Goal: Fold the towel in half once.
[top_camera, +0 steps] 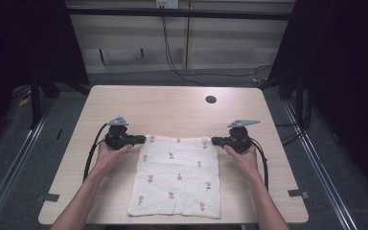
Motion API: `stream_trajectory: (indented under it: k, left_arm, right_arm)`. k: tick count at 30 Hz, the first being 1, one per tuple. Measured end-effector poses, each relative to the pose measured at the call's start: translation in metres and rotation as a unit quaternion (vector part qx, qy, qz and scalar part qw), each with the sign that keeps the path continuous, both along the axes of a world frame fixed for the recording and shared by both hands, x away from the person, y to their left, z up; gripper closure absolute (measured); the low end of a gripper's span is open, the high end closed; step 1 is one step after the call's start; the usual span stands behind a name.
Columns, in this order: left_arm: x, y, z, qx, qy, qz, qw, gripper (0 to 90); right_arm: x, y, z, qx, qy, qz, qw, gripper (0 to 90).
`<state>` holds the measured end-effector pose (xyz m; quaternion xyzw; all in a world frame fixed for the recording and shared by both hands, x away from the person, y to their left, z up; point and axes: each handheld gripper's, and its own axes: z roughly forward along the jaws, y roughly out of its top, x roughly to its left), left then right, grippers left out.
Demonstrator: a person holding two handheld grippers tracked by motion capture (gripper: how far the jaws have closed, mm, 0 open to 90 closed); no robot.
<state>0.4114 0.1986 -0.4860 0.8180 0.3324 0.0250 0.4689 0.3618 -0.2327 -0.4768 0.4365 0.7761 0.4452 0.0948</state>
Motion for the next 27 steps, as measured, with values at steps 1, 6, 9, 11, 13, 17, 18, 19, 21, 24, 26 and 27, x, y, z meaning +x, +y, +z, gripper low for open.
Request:
stream_trajectory:
  k: [1,6,9,11,13,17,18,19,21,24,26,27]
  left_arm:
    - [-0.001,0.001,0.002,0.002,-0.005,0.001,1.0000,85.7]
    - [-0.002,0.004,0.011,-0.016,-0.015,0.003,0.9998,85.7]
    - [-0.004,0.004,0.013,-0.014,-0.024,0.007,0.9996,85.7]
    - [-0.005,0.004,0.012,-0.013,-0.025,0.010,0.9996,85.7]
    - [-0.005,0.004,0.011,-0.009,-0.024,0.008,0.9996,85.7]
    - [-0.009,0.005,0.015,-0.015,-0.023,0.004,0.9996,85.6]
    - [-0.014,0.004,0.015,-0.024,-0.019,-0.003,0.9995,85.6]
    - [-0.014,0.004,0.015,-0.024,-0.019,-0.003,0.9995,85.7]
    - [-0.019,0.001,0.014,-0.009,-0.022,-0.010,0.9997,85.7]
    - [-0.026,0.000,0.019,-0.013,-0.030,-0.010,0.9994,85.7]
    - [-0.031,0.000,0.024,-0.008,-0.037,-0.013,0.9992,85.7]
    - [-0.033,0.001,0.025,-0.009,-0.038,-0.017,0.9991,85.7]
  right_arm:
    - [-0.001,-0.002,0.001,0.004,0.000,-0.003,1.0000,86.7]
    - [-0.003,-0.008,0.007,0.013,-0.009,-0.006,0.9999,86.7]
    - [-0.005,-0.007,0.010,0.018,-0.015,-0.006,0.9997,86.3]
    - [-0.006,-0.005,0.012,0.017,-0.018,-0.006,0.9997,86.3]
    - [-0.007,-0.004,0.015,0.020,-0.020,-0.003,0.9996,86.4]
    - [-0.012,-0.003,0.021,0.023,-0.021,0.004,0.9995,86.4]
    - [-0.016,-0.004,0.024,0.018,-0.026,0.010,0.9995,86.4]
    - [-0.016,-0.004,0.024,0.018,-0.026,0.010,0.9995,86.4]
    - [-0.019,-0.006,0.026,0.017,-0.025,0.014,0.9995,86.5]
    - [-0.031,-0.006,0.028,0.008,-0.020,0.025,0.9995,86.6]
    - [-0.034,-0.005,0.028,0.003,-0.018,0.028,0.9994,86.5]
    - [-0.038,-0.004,0.028,-0.005,-0.020,0.032,0.9993,86.5]
